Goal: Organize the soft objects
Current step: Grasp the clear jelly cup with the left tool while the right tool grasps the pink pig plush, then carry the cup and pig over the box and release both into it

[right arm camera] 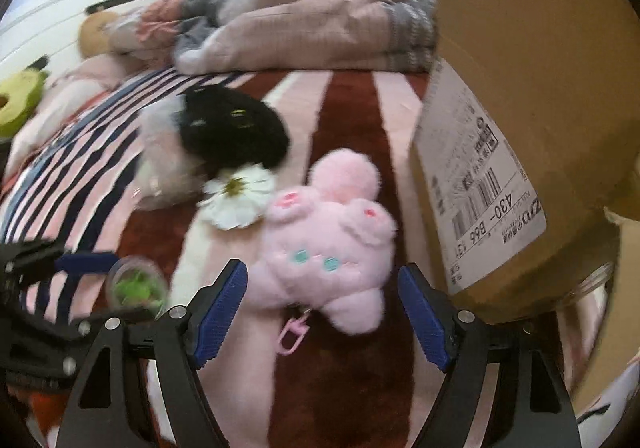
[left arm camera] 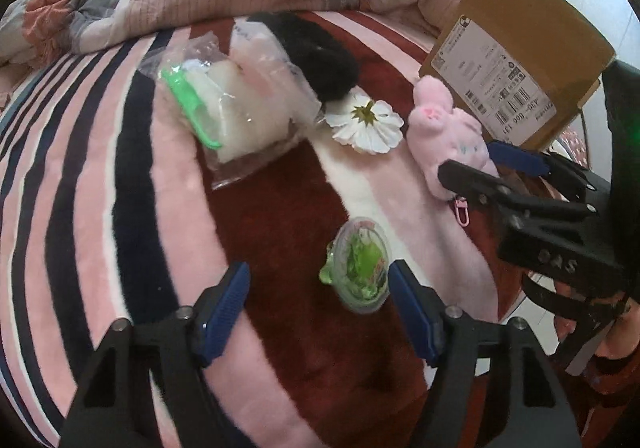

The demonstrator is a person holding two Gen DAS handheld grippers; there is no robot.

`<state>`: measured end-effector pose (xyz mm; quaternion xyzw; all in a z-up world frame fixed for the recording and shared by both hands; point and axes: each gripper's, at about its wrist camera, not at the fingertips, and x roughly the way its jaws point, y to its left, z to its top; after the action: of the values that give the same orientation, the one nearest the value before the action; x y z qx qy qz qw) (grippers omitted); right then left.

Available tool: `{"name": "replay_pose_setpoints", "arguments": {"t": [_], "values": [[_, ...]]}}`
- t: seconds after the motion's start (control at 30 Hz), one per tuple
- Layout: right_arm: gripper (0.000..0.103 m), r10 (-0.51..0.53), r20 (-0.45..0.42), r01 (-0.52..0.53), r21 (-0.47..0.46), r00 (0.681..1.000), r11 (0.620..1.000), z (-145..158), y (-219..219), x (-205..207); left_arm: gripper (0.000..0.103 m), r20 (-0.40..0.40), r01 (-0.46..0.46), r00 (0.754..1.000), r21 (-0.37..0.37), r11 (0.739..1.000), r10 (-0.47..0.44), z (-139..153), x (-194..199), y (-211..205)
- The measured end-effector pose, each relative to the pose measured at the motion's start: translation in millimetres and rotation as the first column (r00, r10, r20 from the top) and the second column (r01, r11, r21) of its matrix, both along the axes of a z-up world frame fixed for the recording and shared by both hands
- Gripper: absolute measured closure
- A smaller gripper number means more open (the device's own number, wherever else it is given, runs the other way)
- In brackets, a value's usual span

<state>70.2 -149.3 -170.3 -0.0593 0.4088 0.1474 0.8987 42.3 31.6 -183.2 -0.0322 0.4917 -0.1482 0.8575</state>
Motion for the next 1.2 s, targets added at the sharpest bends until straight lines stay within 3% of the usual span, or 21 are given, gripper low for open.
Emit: {"name": "replay_pose_setpoints", "arguments": {"t": [0.1, 0.17, 0.23, 0.4, 0.67, 0.9, 1.07, 1.2], "values": [[0.028, -0.006, -0.012, 0.006, 0.028, 1.000, 1.000, -2, -1, 8, 0.037, 0.000, 0.016, 1.000, -0.021, 1.000, -0.016, 0, 3, -8], [0.028, 0.000, -0.005, 0.000, 0.031, 1.000, 1.000, -5, 2, 10, 0.057, -0.010, 0.026, 1.000, -0.020, 0.999, -0.026, -2, 6, -13], [0.028, 0.003, -0.007, -0.003, 0.032, 1.000, 0.999, -8, 5, 13, 0.063, -0.014, 0.018, 1.000, -0.005, 1.000, -0.018, -4, 8, -16], [0.044, 0.014, 0.025, -0.015, 0.015, 1.000, 1.000, -9, 6, 10, 0.065, -0.008, 0.014, 1.000, -0.016, 1.000, -0.014, 0, -3, -7], [0.049, 0.150, 0.070, -0.156, 0.078, 0.986, 0.985, 17, 11, -18, 0.065, 0.035, -0.069, 0.997, 0.030, 0.997, 0.068, 23, -18, 17], [0.049, 0.332, 0.188, -0.366, 0.191, 0.924, 0.911, 100, 9, -39, 0.065, 0.125, -0.132, 0.985, 0.103, 0.986, 0.119, 86, -32, 35], [0.049, 0.348, 0.290, -0.412, 0.197, 0.891, 0.890, 155, -20, -44, 0.065, 0.223, -0.119, 0.971, 0.146, 0.982, 0.085, 151, -31, 15], [0.049, 0.304, 0.367, -0.391, 0.189, 0.879, 0.901, 186, -69, -43, 0.065, 0.288, -0.065, 0.957, 0.139, 0.988, 0.023, 198, -20, -21]]}}
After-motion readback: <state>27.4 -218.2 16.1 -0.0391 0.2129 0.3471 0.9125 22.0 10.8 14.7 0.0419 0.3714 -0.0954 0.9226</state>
